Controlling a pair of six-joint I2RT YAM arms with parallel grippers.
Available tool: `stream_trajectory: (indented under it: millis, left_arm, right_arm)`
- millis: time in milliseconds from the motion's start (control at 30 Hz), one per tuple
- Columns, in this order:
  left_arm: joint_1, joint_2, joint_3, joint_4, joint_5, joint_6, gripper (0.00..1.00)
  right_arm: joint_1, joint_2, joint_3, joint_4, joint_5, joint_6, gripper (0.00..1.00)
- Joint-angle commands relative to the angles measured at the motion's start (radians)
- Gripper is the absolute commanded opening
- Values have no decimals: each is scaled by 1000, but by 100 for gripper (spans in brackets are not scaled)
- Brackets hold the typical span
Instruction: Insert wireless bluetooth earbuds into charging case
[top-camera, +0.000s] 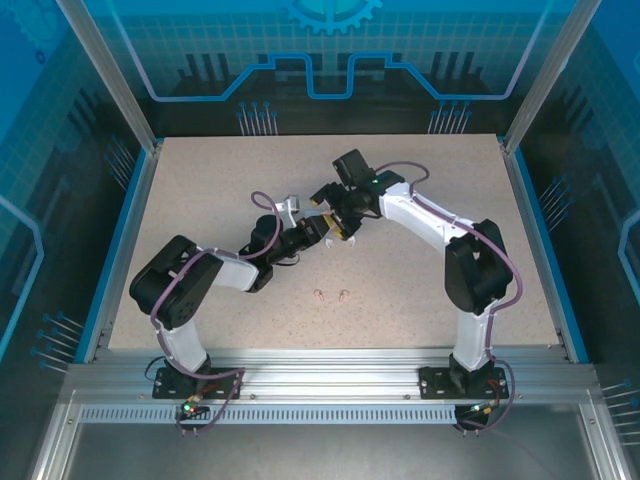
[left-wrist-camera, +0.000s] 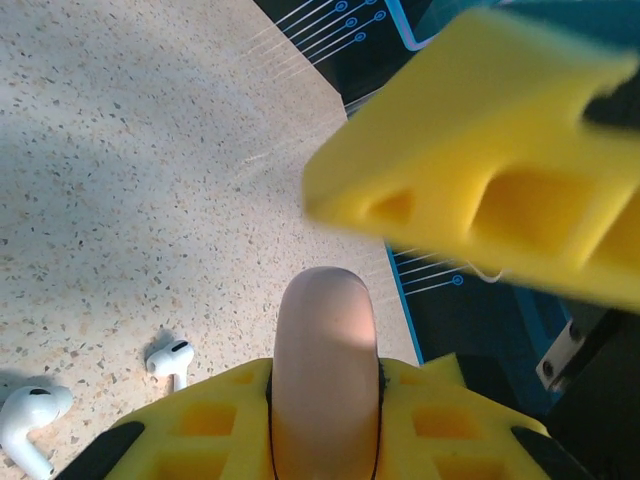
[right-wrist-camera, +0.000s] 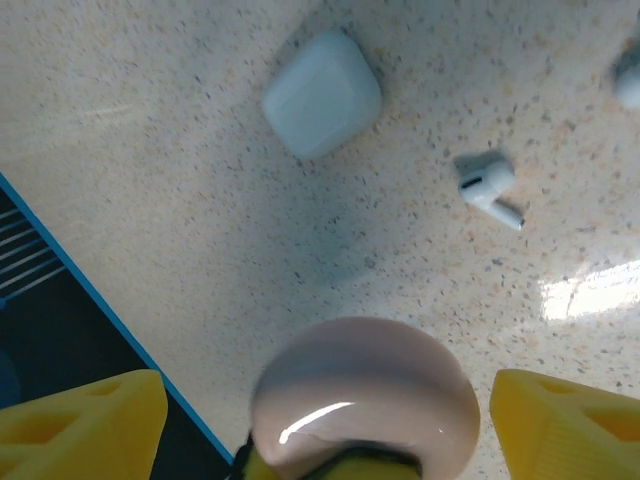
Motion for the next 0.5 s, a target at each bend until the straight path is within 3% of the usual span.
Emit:
stream_trajectory:
  millis: [0, 133, 300, 467]
  left_arm:
    - [-6, -66, 25, -58, 29, 20, 0]
    - [13, -150, 46, -189, 134, 98, 0]
    - [57, -228, 114, -382, 338, 207, 0]
    - [86, -266, 179, -552, 491, 307, 0]
  right_arm:
    - [-78, -97, 66, -50, 42, -160, 88]
    - [-154, -254, -59, -11, 84, -386, 90]
    - [-204, -517, -388, 184, 171, -609, 100]
    - [-229, -755, -708, 495, -17, -810, 100]
